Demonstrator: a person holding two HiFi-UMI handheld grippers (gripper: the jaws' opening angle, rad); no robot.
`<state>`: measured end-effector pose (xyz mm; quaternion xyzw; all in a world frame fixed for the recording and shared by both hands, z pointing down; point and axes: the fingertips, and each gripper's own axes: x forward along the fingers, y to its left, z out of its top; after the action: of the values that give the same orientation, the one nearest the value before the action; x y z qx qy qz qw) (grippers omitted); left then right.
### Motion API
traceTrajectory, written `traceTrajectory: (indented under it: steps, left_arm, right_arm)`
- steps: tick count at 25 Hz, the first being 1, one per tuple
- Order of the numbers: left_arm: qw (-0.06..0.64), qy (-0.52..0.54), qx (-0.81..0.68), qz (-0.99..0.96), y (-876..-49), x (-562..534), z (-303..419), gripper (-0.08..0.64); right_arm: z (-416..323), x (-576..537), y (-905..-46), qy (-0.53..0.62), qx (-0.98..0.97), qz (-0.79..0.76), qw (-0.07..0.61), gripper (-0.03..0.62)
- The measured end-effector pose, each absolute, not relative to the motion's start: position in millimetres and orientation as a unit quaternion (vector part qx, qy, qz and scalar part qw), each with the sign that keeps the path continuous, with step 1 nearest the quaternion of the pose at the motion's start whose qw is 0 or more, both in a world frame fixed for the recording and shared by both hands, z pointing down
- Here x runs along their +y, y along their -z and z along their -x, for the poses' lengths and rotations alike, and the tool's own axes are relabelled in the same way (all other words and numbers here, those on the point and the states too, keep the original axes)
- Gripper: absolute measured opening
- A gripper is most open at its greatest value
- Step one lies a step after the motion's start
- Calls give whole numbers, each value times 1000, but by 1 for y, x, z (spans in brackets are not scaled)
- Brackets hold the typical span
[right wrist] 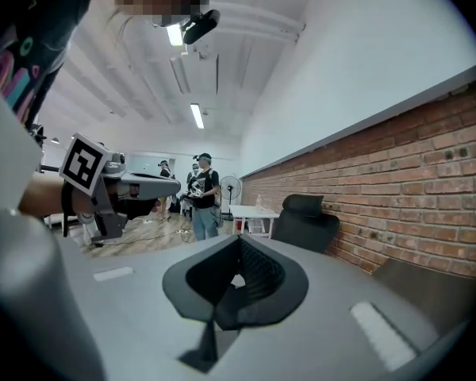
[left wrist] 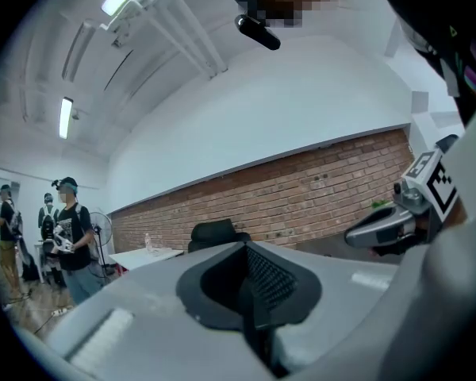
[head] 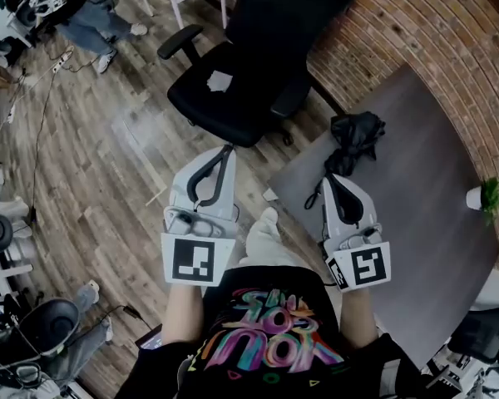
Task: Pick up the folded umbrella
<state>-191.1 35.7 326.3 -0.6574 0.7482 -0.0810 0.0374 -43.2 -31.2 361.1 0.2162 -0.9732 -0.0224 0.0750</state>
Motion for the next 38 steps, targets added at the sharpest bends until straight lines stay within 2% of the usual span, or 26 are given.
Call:
traceTrajectory:
  steps: [11,16,38]
  left_arm:
    - [57,67,697,712,-311,-76,176,0]
    - [75,64,669,737,-299,-100,159,0]
    - [70,58,506,857,-296,-202,71,0]
  right_arm:
    - [38,-120,-348,17,-961,-267,72,0]
    - [21,-133,-338,19,-951,-302,61,0]
    - [-54,-170,-336,-5,-882,-466,67,0]
